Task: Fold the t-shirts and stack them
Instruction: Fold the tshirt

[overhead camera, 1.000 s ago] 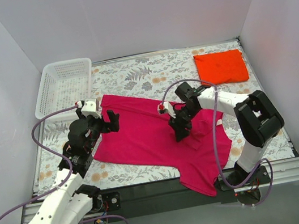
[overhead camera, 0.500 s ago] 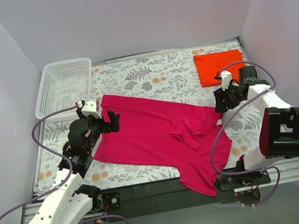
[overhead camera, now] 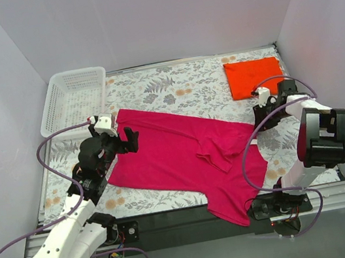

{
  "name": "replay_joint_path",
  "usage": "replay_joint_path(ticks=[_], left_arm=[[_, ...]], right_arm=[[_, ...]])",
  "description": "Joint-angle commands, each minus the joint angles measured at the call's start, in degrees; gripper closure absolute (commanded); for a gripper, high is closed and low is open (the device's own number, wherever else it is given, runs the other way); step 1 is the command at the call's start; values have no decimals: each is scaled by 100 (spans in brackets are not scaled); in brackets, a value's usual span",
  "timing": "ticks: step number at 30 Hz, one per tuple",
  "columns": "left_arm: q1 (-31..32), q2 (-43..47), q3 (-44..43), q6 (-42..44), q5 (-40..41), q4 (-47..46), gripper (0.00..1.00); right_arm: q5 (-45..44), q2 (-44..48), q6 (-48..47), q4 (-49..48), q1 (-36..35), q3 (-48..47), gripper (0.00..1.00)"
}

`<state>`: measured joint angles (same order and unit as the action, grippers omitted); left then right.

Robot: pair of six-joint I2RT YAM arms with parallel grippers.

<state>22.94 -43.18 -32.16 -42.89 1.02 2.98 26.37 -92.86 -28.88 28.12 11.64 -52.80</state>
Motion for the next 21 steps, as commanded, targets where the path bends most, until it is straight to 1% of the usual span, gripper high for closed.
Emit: replay_joint_path(ticks=[1, 4, 10, 16, 19, 20, 21], left_arm=[[-18, 82, -36, -8, -58, -35, 16], [-18, 82, -27, -8, -58, -26, 16], [-18, 73, -27, -17, -58, -35, 16], [-18, 46, -27, -17, -66, -26, 16], [-18, 11, -18, -26, -93, -43, 16], [-18, -6, -18, -35, -93, -43, 16], [-18, -32, -9, -43, -93, -104, 16]], right_arm=[[-106, -30, -91, -166, 102, -345, 76], [-132, -109, -144, -166, 163, -547, 81], [-132, -407, -214, -140, 225, -881, 85], [-158, -794, -345, -70, 321, -1259, 94], [-141, -961, -460, 61, 418, -1505, 95], [-132, -997, -530, 80, 470, -1549, 94], [-132, -1032, -557, 106, 497, -1663, 92]])
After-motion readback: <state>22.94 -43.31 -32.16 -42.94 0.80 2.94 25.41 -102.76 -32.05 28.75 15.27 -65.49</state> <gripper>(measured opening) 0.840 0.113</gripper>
